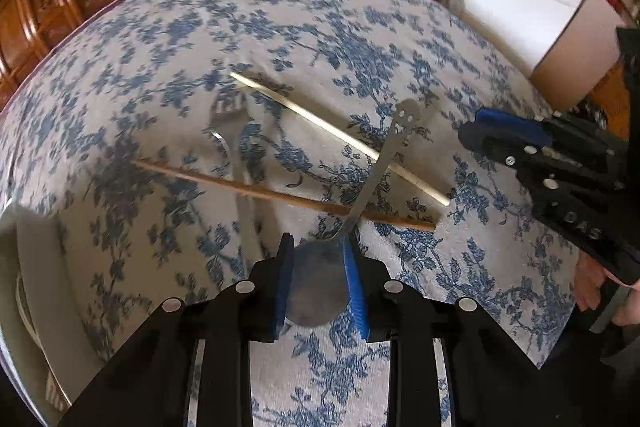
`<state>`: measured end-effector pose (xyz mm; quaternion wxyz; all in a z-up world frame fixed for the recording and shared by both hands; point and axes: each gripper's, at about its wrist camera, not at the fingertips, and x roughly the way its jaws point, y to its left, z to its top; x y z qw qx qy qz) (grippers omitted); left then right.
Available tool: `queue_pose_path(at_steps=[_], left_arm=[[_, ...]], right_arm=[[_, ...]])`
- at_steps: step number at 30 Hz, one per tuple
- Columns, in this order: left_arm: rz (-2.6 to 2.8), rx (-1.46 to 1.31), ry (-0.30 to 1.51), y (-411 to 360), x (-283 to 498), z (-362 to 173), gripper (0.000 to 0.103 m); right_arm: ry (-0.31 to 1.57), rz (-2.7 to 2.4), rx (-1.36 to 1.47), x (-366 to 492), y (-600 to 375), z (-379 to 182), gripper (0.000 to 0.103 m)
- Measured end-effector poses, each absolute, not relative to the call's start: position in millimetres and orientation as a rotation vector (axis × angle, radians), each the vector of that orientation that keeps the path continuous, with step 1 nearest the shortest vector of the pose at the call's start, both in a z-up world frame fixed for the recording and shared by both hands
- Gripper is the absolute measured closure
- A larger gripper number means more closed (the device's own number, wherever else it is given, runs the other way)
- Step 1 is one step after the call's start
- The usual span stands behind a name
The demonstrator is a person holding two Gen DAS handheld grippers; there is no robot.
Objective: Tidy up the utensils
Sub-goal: 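Grasp the slotted metal spatula with the left tool while the right reaches toward a wooden chopstick, then close the right tool on the wooden chopstick while the left lifts the spatula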
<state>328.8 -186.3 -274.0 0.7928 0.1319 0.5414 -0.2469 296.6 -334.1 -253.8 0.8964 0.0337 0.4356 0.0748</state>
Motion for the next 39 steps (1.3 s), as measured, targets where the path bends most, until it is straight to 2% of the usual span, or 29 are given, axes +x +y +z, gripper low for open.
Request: queue_pose_path(at_steps=[10, 11, 13, 15, 39], left_arm=[[-0.525, 0.355, 1.170, -206, 333, -280, 0.080], [-0.524, 0.361, 1.166, -208, 333, -280, 0.081], [-0.532, 0.355, 1.164, -211, 333, -280, 0.093], [-0.542, 0.342, 1.164, -212, 335, -281, 0.097], [-0.433, 0.175, 1.025, -127, 307, -236, 0.098]], right_arm=[[0.893, 0.153, 0.091, 295, -337, -251, 0.073], [0.893, 0.153, 0.090, 295, -336, -251, 0.073], [0.896, 0.153, 0.087, 295, -335, -252, 0.073], [0.894, 0.158, 0.087, 295, -334, -252, 0.073], [0.948, 0.288, 0.000, 306, -289, -266, 0.073]])
